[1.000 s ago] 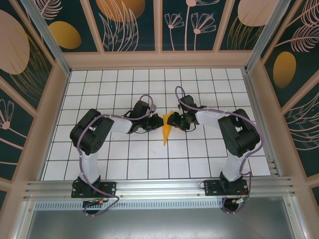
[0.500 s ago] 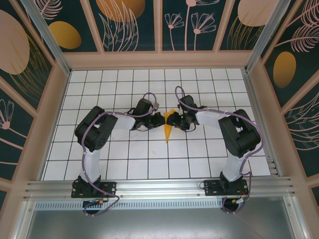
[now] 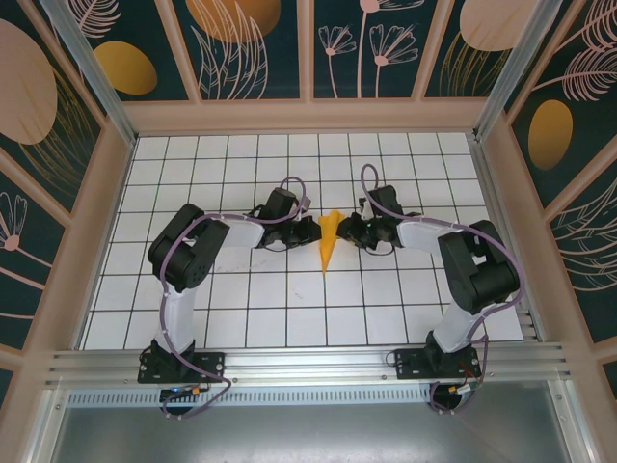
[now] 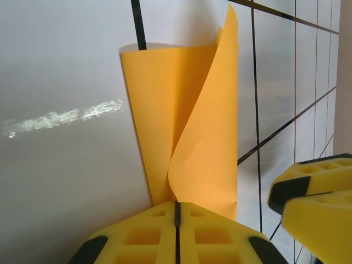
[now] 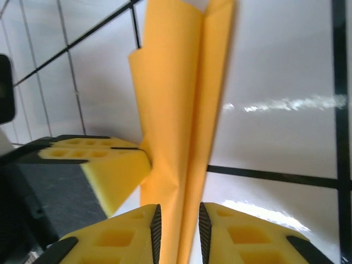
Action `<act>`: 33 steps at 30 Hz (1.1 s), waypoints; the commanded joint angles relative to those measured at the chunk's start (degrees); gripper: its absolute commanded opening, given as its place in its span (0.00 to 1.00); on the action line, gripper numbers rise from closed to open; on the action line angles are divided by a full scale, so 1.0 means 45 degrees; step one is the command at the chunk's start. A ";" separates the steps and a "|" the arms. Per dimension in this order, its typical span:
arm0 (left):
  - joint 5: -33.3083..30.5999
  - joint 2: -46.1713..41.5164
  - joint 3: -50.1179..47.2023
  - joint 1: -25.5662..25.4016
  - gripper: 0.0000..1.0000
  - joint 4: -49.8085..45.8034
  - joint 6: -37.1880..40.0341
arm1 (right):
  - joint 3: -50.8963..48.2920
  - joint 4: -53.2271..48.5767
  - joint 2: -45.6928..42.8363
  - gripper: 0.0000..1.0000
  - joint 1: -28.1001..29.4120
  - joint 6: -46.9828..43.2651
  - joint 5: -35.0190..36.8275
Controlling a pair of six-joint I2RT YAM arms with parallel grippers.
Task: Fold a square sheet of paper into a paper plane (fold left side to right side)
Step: Fold the wing for the fifth time at the center of the table.
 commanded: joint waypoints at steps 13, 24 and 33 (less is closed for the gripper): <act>-0.0526 0.0644 0.0777 0.0079 0.07 -0.0800 0.0852 | 0.2094 0.0251 0.1919 0.23 0.0301 -0.0207 0.0247; -0.1322 0.0860 0.1062 0.0071 0.01 -0.1268 0.1096 | 0.2192 -0.0036 0.2159 0.23 0.0440 -0.0342 0.0714; -0.1527 0.1062 0.1150 0.0076 0.00 -0.1347 0.1126 | 0.2279 -0.0098 0.2227 0.23 0.0460 -0.0364 0.0775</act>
